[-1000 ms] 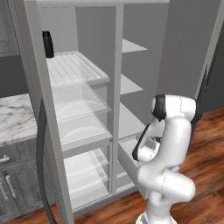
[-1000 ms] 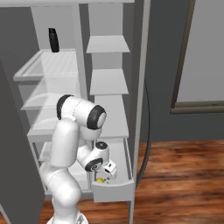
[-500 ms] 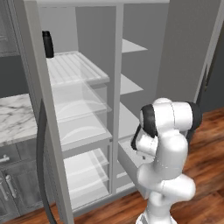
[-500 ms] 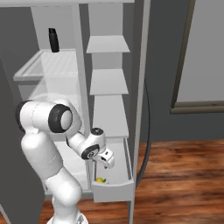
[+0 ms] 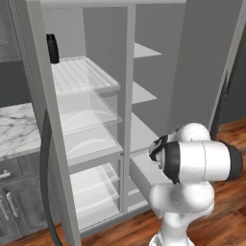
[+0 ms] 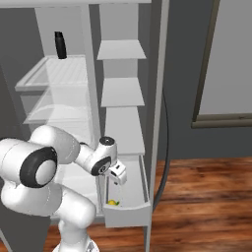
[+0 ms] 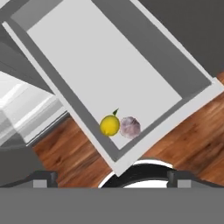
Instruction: Take the garlic and lemon from the fridge shelf and place them in the freezer drawer to begin freezing them.
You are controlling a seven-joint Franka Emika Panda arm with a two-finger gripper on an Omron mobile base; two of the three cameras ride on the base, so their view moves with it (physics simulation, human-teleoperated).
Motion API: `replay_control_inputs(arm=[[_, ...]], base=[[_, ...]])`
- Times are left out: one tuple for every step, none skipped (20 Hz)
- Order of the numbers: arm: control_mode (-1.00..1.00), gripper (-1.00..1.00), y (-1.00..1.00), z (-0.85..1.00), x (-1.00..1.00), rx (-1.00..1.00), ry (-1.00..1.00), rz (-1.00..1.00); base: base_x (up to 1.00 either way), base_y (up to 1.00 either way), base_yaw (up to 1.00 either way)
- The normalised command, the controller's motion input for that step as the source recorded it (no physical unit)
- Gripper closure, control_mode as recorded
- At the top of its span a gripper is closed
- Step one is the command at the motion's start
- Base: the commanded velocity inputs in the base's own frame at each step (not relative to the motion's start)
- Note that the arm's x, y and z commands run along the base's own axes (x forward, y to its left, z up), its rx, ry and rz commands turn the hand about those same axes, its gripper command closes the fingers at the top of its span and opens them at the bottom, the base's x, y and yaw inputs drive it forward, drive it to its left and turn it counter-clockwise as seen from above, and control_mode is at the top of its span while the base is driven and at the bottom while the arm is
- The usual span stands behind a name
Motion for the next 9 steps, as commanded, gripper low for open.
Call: replay_control_inputs(arm=[[-1.00, -1.00, 0.00, 0.59, -0.18, 0.02, 0.00, -0.05], [-1.00, -1.00, 0.00, 0.61, -0.21, 0.01, 0.00, -0.05], [-1.00, -1.00, 0.00, 0.59, -0.16, 0.00, 0.00, -0.05], [-1.00, -1.00, 0.02, 0.51, -0.15, 0.00, 0.00, -0.06], [-1.00, -1.00, 0.00, 0.42, -0.26, 0.00, 0.00, -0.05], [-1.00, -1.00, 0.00, 0.36, -0.26, 0.00, 0.00, -0.05], [-1.00, -1.00, 0.00, 0.31, -0.28, 0.00, 0.00, -0.06], [-1.00, -1.00, 0.10, 0.26, -0.25, 0.00, 0.00, -0.06], [-1.00, -1.00, 0.06, 0.20, -0.27, 0.00, 0.00, -0.06]], base=[[0.00, 0.00, 0.00], [0.00, 0.00, 0.00], [0.00, 0.00, 0.00], [0.00, 0.00, 0.00], [0.00, 0.00, 0.00], [0.00, 0.00, 0.00], [0.00, 0.00, 0.00], [0.00, 0.00, 0.00], [0.00, 0.00, 0.00]])
